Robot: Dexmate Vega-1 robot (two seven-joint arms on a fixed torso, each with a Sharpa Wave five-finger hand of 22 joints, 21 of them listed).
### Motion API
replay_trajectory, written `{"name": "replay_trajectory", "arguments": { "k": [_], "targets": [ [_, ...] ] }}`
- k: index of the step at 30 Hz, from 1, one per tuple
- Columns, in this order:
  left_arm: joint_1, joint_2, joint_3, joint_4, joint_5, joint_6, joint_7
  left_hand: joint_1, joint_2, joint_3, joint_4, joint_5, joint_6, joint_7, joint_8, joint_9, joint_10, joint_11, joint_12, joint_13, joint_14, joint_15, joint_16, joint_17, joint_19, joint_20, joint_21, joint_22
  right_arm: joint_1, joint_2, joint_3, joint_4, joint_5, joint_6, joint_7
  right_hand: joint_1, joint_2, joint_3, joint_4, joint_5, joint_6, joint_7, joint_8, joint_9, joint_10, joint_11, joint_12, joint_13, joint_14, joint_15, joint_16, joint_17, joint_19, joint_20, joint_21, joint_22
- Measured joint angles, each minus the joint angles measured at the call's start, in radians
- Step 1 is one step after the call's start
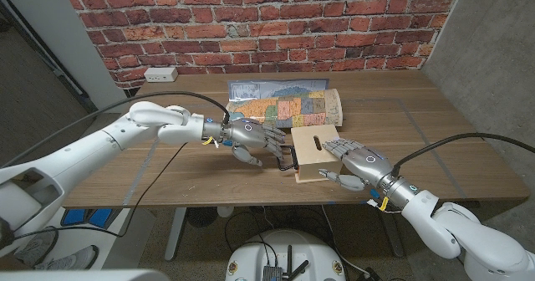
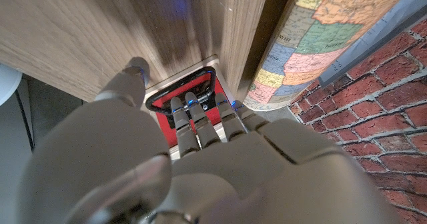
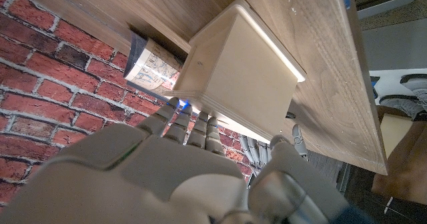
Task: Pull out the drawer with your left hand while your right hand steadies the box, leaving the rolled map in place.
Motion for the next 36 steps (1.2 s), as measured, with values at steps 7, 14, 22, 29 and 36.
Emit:
{"name": "replay_trajectory", "arguments": {
  "k": [7, 14, 22, 29, 36],
  "targets": [
    [0.044, 0.010, -0.019, -0.036, -0.005, 0.051, -0.008, -0.004, 0.004, -0.002, -0.002, 0.003, 0.019, -0.008, 0.000, 0.000, 0.000, 0.000, 0.000, 0.000, -0.007, 0.001, 0.000, -0.002, -0.010, 0.007, 0.000, 0.000, 0.001, -0.001, -0.003, 0.003, 0.006, 0.000, -0.006, 0.000, 0.000, 0.003, -0.003, 0.000, 0.004, 0.004, 0.000, 0.000, 0.004, -0.004, 0.000, 0.000, 0.002, 0.002, 0.000, 0.000, 0.000, 0.000, 0.000, 0.000],
    [0.073, 0.012, -0.025, -0.053, 0.012, 0.093, 0.017, 0.003, 0.011, -0.009, -0.010, 0.004, 0.054, -0.014, 0.007, 0.000, 0.022, -0.001, 0.005, 0.000, 0.008, -0.001, 0.006, -0.003, -0.010, 0.007, 0.006, 0.000, 0.004, -0.001, -0.008, 0.005, 0.010, 0.000, -0.010, 0.000, 0.000, 0.003, -0.003, 0.000, 0.006, 0.006, 0.000, 0.000, 0.008, -0.004, 0.000, 0.001, 0.004, 0.004, 0.000, 0.000, 0.000, 0.000, 0.000, 0.000],
    [0.093, 0.010, -0.020, -0.058, 0.047, 0.135, 0.070, 0.035, 0.002, -0.014, -0.014, 0.004, 0.086, -0.014, 0.013, 0.000, 0.057, -0.001, 0.005, 0.000, 0.026, 0.001, 0.009, -0.003, 0.004, -0.005, 0.012, 0.000, 0.007, -0.001, -0.012, 0.006, 0.016, 0.000, -0.013, 0.000, 0.000, 0.003, -0.003, 0.000, 0.007, 0.007, 0.000, 0.000, 0.008, -0.004, 0.004, 0.001, 0.004, 0.004, 0.000, 0.000, 0.006, -0.006, 0.000, 0.000],
    [0.096, 0.004, -0.002, -0.049, 0.074, 0.162, 0.122, 0.082, -0.003, -0.017, -0.017, 0.004, 0.138, -0.014, 0.015, 0.000, 0.111, -0.003, 0.005, 0.000, 0.061, -0.002, 0.009, 0.000, 0.040, -0.005, 0.012, -0.002, 0.008, -0.003, -0.013, 0.007, 0.021, 0.000, -0.018, 0.000, 0.000, 0.003, -0.003, 0.000, 0.012, 0.002, 0.000, 0.000, 0.008, -0.004, 0.004, 0.001, 0.006, 0.001, 0.000, 0.000, 0.011, 0.000, 0.000, 0.000],
    [0.091, -0.002, 0.021, -0.037, 0.087, 0.172, 0.147, 0.125, -0.017, -0.028, -0.018, 0.004, 0.195, -0.015, 0.027, 0.005, 0.163, -0.004, 0.005, 0.000, 0.090, -0.004, 0.009, 0.000, 0.058, -0.007, 0.012, -0.002, 0.007, -0.004, -0.013, 0.008, 0.025, 0.000, -0.027, 0.000, 0.000, 0.003, -0.003, 0.000, 0.012, 0.002, 0.000, 0.000, 0.008, -0.003, 0.004, 0.001, 0.008, 0.000, 0.000, 0.005, 0.011, 0.000, 0.000, -0.001]
  ]
}}
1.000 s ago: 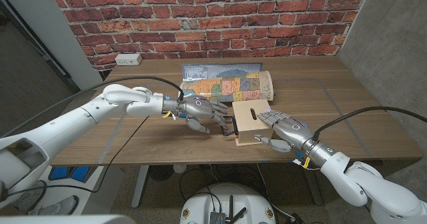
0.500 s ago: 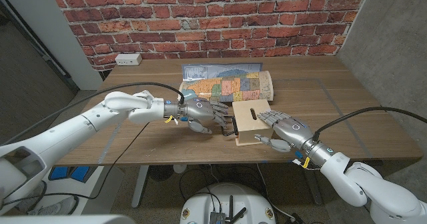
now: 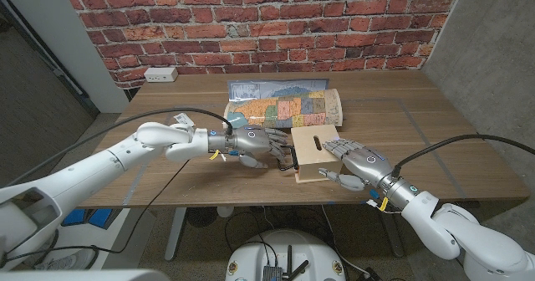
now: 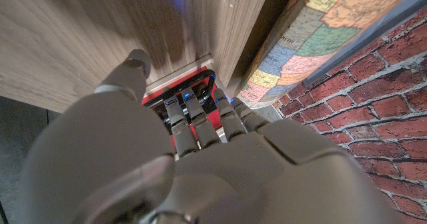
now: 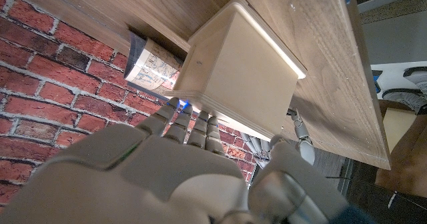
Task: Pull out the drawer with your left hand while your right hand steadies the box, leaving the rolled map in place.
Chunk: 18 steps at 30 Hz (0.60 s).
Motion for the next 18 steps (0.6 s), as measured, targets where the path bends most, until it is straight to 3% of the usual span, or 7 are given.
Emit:
{"name": "replay_trajectory", "arguments": {
  "k": [12, 18],
  "targets": [
    [-0.005, -0.005, 0.029, 0.009, 0.027, 0.036, 0.071, 0.014, 0.002, -0.019, 0.010, 0.000, 0.045, 0.002, 0.001, 0.000, 0.056, 0.001, 0.000, 0.000, 0.028, 0.000, 0.004, 0.000, 0.020, 0.002, 0.000, 0.000, -0.007, -0.003, 0.002, 0.002, 0.006, -0.001, -0.012, 0.000, 0.000, 0.000, 0.000, 0.000, 0.000, 0.000, 0.000, 0.000, 0.007, 0.003, -0.002, -0.001, 0.000, 0.000, 0.000, 0.000, 0.000, 0.000, 0.000, -0.001],
    [-0.006, -0.009, 0.042, 0.015, 0.034, 0.053, 0.092, 0.036, 0.013, -0.027, 0.007, 0.000, 0.107, 0.002, 0.008, 0.000, 0.096, 0.000, 0.000, 0.000, 0.047, 0.000, 0.004, 0.000, 0.032, 0.000, 0.000, 0.000, -0.007, -0.005, 0.003, 0.003, 0.009, -0.001, -0.017, 0.000, 0.000, 0.004, -0.004, 0.000, 0.000, 0.000, 0.000, 0.000, 0.009, 0.001, -0.004, -0.001, 0.000, 0.000, 0.000, 0.000, 0.004, -0.004, -0.001, -0.001]
  ]
}}
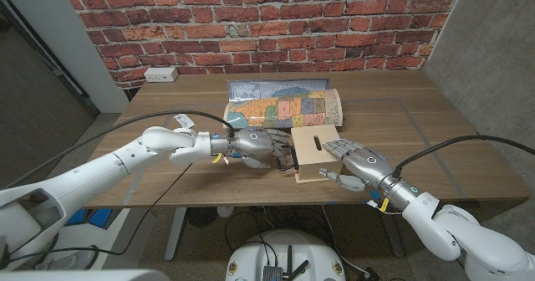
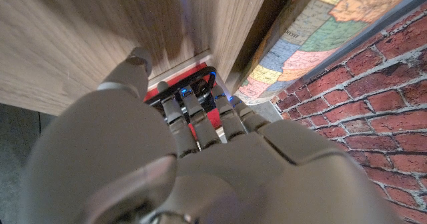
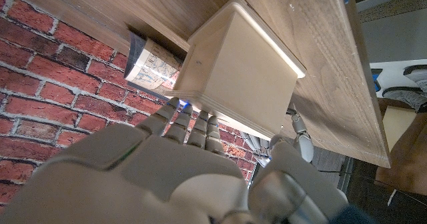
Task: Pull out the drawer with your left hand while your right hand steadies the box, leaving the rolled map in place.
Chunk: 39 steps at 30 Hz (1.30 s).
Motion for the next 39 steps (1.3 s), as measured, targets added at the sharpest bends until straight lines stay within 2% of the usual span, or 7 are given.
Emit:
{"name": "replay_trajectory", "arguments": {
  "k": [8, 12, 23, 35, 39],
  "targets": [
    [-0.004, -0.010, 0.017, 0.014, 0.007, 0.016, 0.036, 0.048, 0.029, -0.043, 0.004, -0.004, 0.197, 0.004, 0.004, 0.000, 0.199, -0.002, 0.011, 0.004, 0.080, -0.002, 0.000, 0.003, 0.048, -0.001, 0.000, 0.000, 0.001, -0.001, 0.000, 0.003, 0.003, 0.001, -0.006, 0.000, 0.000, 0.000, 0.000, 0.000, 0.005, 0.005, 0.000, 0.000, 0.000, 0.000, 0.004, 0.000, 0.000, 0.000, 0.000, 0.000, 0.004, 0.004, 0.000, 0.000],
    [-0.006, -0.011, 0.024, 0.019, 0.011, 0.023, 0.055, 0.061, 0.035, -0.057, 0.004, -0.004, 0.264, 0.006, 0.004, 0.000, 0.264, -0.001, 0.011, 0.005, 0.102, -0.003, 0.004, 0.005, 0.058, -0.002, 0.000, 0.000, 0.001, -0.003, 0.000, 0.004, 0.005, 0.003, -0.008, 0.000, 0.000, 0.000, 0.000, 0.000, 0.005, 0.005, 0.000, 0.000, 0.000, 0.000, 0.004, 0.000, 0.000, 0.000, 0.000, 0.000, 0.004, 0.004, 0.000, 0.000],
    [-0.014, -0.012, 0.039, 0.025, 0.021, 0.034, 0.085, 0.085, 0.059, -0.064, 0.003, -0.008, 0.337, 0.009, 0.015, 0.005, 0.354, -0.002, 0.015, 0.010, 0.146, -0.007, 0.008, 0.005, 0.079, -0.003, 0.000, 0.000, 0.003, -0.004, 0.001, 0.008, 0.008, 0.008, -0.013, 0.000, 0.000, 0.000, 0.000, 0.000, 0.005, 0.005, 0.000, 0.000, -0.001, 0.000, 0.004, 0.001, 0.000, 0.000, 0.000, 0.000, 0.007, 0.000, 0.000, 0.000],
    [-0.023, -0.011, 0.048, 0.028, 0.026, 0.043, 0.101, 0.093, 0.066, -0.069, 0.003, -0.008, 0.374, 0.017, 0.023, 0.009, 0.405, -0.003, 0.014, 0.009, 0.166, -0.011, 0.008, 0.005, 0.089, -0.003, 0.000, 0.000, 0.008, -0.005, -0.001, 0.010, 0.009, 0.010, -0.016, 0.000, 0.000, 0.000, 0.000, 0.000, 0.005, 0.005, 0.000, 0.000, -0.001, 0.000, 0.004, 0.001, 0.000, 0.000, 0.000, 0.000, 0.007, 0.000, 0.000, 0.001],
    [-0.023, -0.008, 0.048, 0.027, 0.026, 0.046, 0.103, 0.093, 0.066, -0.071, 0.001, -0.008, 0.379, 0.013, 0.023, 0.009, 0.407, -0.002, 0.014, 0.009, 0.172, -0.005, 0.008, 0.005, 0.094, 0.002, 0.000, 0.000, 0.009, -0.006, -0.002, 0.010, 0.008, 0.010, -0.016, 0.000, 0.000, 0.000, 0.000, 0.000, 0.007, 0.003, 0.000, 0.000, -0.001, 0.000, 0.004, 0.001, 0.000, 0.000, 0.000, 0.005, 0.007, 0.000, 0.000, 0.001]
  ]
}}
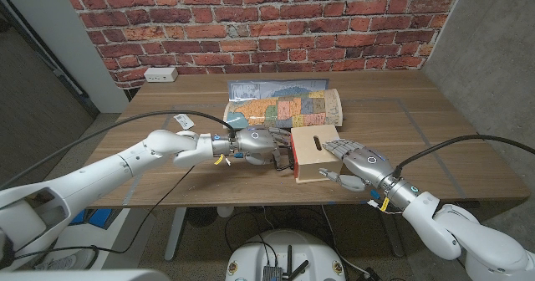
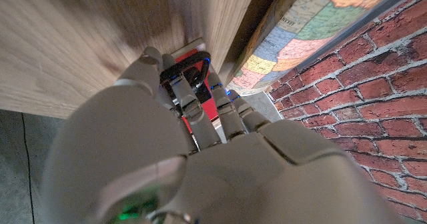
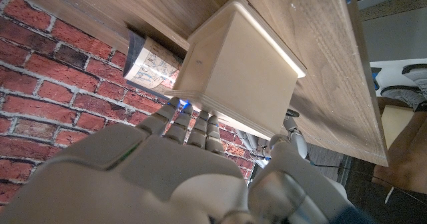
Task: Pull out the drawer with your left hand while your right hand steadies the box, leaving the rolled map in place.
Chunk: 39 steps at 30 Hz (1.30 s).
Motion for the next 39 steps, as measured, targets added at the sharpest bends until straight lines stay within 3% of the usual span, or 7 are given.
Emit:
{"name": "replay_trajectory", "arguments": {
  "k": [39],
  "targets": [
    [0.053, 0.046, -0.036, -0.040, -0.028, 0.030, -0.009, 0.007, 0.007, -0.009, -0.001, 0.000, 0.009, 0.002, -0.001, 0.000, 0.021, 0.000, -0.001, 0.000, 0.016, -0.005, 0.000, 0.000, 0.015, -0.004, 0.000, 0.000, 0.039, -0.005, -0.027, -0.014, -0.018, -0.007, 0.033, 0.000, 0.000, 0.005, -0.005, -0.008, 0.014, -0.003, 0.004, 0.000, 0.026, 0.000, 0.000, 0.000, 0.020, 0.002, 0.000, -0.003, 0.000, 0.000, 0.000, 0.000]
  ]
}}
